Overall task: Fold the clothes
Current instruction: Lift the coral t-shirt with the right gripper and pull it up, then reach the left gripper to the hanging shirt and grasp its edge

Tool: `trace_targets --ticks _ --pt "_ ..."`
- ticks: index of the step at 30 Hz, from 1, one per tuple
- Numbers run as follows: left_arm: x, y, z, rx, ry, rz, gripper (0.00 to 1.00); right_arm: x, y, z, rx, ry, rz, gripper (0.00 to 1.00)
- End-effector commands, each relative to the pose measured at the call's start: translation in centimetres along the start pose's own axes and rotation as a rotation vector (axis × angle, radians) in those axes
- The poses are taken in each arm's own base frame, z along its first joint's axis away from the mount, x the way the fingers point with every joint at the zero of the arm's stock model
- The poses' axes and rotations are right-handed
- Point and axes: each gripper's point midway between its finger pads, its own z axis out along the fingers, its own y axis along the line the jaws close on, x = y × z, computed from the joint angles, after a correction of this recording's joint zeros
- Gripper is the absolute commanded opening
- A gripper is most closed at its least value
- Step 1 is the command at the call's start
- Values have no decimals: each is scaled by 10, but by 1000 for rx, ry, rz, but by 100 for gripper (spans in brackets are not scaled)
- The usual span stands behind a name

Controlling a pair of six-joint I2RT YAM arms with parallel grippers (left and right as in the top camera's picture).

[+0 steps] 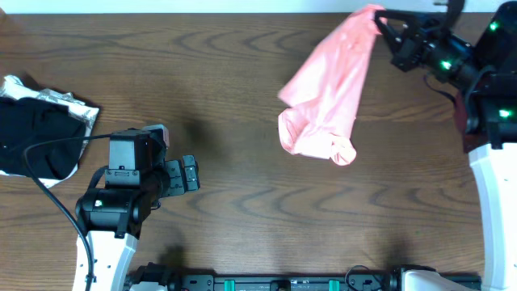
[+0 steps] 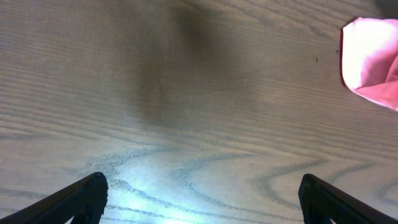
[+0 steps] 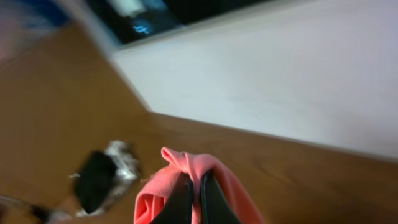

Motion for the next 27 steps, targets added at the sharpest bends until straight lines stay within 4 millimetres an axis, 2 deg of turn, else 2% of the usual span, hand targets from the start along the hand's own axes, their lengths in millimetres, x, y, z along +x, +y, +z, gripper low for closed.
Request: trace_targets --ticks 1,3,5,7,9,11,14,18,19,23,27 --pt "-7 -4 -5 16 -17 10 98 -19 -67 -29 357 -64 -77 1" --pt "-7 -4 -5 16 -17 9 98 -16 -105 -50 564 -57 -78 1" --pt "-7 -4 -5 16 -17 10 98 -15 -142 -81 800 -64 -62 1" --pt "-7 -4 -5 16 -17 9 98 -13 -167 -112 1004 -70 -48 1" --pt "-7 -4 -5 16 -19 10 98 -9 -180 -134 1130 -60 -39 1" --pt "-8 -4 -5 17 -24 10 98 -3 -184 -142 1178 -37 -32 1" --pt "-11 -5 -5 20 -35 12 98 2 -180 -133 1122 -6 -32 1" --pt "-19 -7 -6 31 -66 15 100 4 -147 -86 805 44 -96 1" --pt "-24 -10 -6 44 -87 18 97 4 -140 -79 759 42 -102 1" --pt "-53 -39 -14 196 -203 51 88 4 -126 -66 694 35 -95 1" --pt "-87 -65 -22 336 -319 45 89 2 -86 -49 472 42 -101 1"
